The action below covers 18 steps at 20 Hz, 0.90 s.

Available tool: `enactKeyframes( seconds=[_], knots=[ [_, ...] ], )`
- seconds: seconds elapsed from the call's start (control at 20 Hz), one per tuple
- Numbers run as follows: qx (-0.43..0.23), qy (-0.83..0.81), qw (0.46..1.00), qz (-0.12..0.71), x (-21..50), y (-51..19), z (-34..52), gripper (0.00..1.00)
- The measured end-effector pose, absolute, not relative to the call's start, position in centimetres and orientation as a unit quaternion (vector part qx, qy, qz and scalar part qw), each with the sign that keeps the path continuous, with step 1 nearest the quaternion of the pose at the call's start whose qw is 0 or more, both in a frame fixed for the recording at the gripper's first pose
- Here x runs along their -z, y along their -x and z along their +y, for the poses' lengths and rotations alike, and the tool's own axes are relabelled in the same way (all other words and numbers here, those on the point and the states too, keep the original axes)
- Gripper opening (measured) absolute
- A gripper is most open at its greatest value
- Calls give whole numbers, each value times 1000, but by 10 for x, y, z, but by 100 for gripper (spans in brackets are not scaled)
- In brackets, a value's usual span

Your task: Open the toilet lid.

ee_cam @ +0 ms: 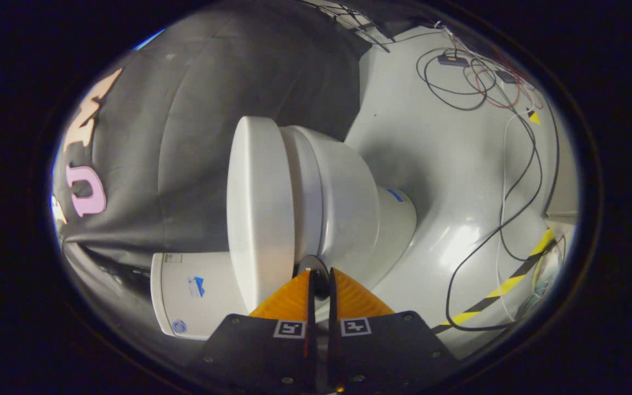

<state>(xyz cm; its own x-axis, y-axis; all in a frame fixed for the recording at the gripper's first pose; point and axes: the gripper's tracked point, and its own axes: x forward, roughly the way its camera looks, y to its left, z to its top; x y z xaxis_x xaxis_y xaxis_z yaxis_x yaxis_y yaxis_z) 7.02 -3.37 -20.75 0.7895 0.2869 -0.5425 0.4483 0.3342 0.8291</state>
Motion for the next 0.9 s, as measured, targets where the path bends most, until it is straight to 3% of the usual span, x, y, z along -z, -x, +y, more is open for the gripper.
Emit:
enactKeyframes(
  seconds=[0.25, 0.35, 0.4, 0.9],
  knots=[
    [46, -632, 714, 298, 211, -76, -30, 12],
    [43, -606, 743, 282, 197, -75, -34, 12],
    [35, -584, 759, 288, 197, -76, -33, 1],
    [30, -429, 851, 302, 165, -72, -21, 1]
  ],
)
